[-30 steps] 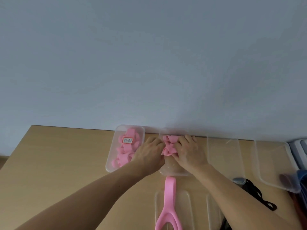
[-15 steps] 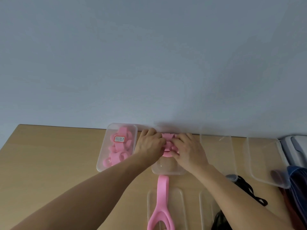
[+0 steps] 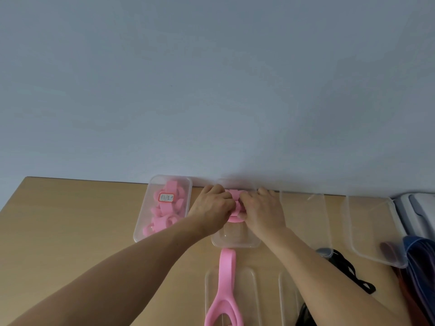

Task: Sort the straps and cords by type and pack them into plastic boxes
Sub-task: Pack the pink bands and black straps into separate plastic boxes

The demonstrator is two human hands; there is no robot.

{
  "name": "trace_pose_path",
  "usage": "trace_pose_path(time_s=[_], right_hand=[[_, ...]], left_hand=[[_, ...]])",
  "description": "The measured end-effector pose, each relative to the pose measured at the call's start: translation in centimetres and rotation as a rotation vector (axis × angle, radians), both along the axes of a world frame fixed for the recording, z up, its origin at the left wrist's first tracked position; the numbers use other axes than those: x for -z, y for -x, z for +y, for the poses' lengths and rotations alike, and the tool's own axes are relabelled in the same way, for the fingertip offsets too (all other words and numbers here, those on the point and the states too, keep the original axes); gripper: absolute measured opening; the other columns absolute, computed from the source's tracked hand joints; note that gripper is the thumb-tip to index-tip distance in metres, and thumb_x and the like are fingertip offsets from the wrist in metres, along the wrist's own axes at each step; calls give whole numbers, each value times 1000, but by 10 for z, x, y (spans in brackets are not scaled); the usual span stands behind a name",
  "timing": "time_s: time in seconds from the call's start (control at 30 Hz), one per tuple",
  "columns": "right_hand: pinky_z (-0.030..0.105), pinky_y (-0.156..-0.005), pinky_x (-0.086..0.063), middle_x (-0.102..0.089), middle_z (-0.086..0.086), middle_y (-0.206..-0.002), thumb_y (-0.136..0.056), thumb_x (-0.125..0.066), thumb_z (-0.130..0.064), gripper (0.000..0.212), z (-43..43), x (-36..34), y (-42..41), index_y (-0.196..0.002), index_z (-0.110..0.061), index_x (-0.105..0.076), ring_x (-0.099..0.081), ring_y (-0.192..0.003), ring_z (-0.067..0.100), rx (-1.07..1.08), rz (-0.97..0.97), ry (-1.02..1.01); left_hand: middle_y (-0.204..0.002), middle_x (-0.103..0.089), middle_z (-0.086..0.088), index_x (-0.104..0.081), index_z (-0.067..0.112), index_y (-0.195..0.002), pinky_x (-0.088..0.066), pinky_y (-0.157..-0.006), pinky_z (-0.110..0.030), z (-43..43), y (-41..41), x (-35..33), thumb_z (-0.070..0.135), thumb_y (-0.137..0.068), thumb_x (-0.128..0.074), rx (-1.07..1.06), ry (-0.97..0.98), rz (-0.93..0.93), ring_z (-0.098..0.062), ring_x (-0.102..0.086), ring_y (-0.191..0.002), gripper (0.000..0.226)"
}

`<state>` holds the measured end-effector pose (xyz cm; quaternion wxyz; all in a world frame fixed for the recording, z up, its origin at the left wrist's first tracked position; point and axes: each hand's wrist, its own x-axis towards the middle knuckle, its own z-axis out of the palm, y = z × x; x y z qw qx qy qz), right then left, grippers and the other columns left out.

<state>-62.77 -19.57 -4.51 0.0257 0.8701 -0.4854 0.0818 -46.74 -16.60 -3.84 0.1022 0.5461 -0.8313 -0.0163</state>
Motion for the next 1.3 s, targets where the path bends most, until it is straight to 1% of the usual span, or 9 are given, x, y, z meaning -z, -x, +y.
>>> trace_pose_path(time_s=[0.1, 0.23, 0.57, 0.7, 0.8, 0.9, 1.07, 1.17, 1.3], right_hand=[[31, -54, -44, -62, -2, -70, -46, -92, -29, 38, 0, 7, 8, -70, -17, -65, -56, -65, 25, -65, -38, 14], [29, -56, -43, -62, -2, -69, -55, -89, -28, 29, -4, 12, 16, -68, -17, -66, -55, -64, 24, -117, -73, 58], [30, -57, -43, -59, -1, -67, -54, -89, -21, 29, -9, 13, 16, -67, -15, -64, -54, -62, 24, -186, -130, 42], [30, -55, -43, -60, 0, -65, -54, -90, -23, 29, -9, 12, 16, -66, -14, -66, -55, -60, 25, -210, -117, 54], [30, -54, -44, -62, 0, -65, -54, -91, -25, 28, -9, 9, 17, -66, -14, -67, -56, -60, 25, -234, -103, 75], [30, -53, -46, -62, 0, -65, -55, -92, -25, 29, -9, 6, 19, -65, -13, -67, -57, -60, 26, -274, -129, 91], [29, -53, -44, -62, -1, -64, -52, -93, -25, 30, -10, 3, 17, -63, -14, -67, -57, -59, 25, -267, -116, 89], [31, -58, -49, -65, 0, -71, -56, -92, -28, 31, -6, 3, 18, -70, -13, -70, -58, -65, 26, -242, -126, 20], [36, -68, -52, -66, -2, -84, -64, -86, -42, 35, -5, -1, 26, -85, -17, -72, -59, -78, 25, -182, -119, -104]], left_hand=[[-62, -62, 9, -68, 24, -59, -47, -64, -28, 0, 0, 1, 15, -67, -79, -6, -13, -38, -21, -56, -65, 16], [-64, -63, 9, -70, 23, -59, -46, -64, -27, 0, 0, 3, 18, -68, -82, -29, -13, -20, -20, -56, -64, 16], [-65, -62, 8, -70, 24, -61, -51, -66, -33, 1, 0, 6, 19, -71, -81, -67, -1, -6, -21, -56, -64, 16], [-73, -66, 9, -75, 25, -70, -49, -73, -33, 1, 0, 9, 23, -78, -75, -88, -28, 9, -22, -60, -72, 8], [-85, -69, 7, -76, 25, -83, -44, -80, -35, 0, 0, 12, 27, -89, -62, -125, -70, 29, -23, -59, -84, 15], [-86, -70, 6, -77, 23, -84, -43, -81, -35, 0, -1, 14, 27, -88, -64, -145, -65, 65, -24, -61, -85, 14], [-107, -66, 10, -72, 28, -105, -33, -92, -31, -2, -2, 19, 34, -98, -46, -148, -140, 36, -20, -53, -103, 29], [-107, -64, 9, -71, 28, -106, -32, -94, -29, -2, -1, 18, 32, -96, -46, -148, -135, 21, -19, -52, -106, 27], [-105, -64, 3, -71, 23, -106, -35, -95, -32, 0, -2, 13, 28, -91, -53, -118, -162, 7, -23, -52, -107, 24]])
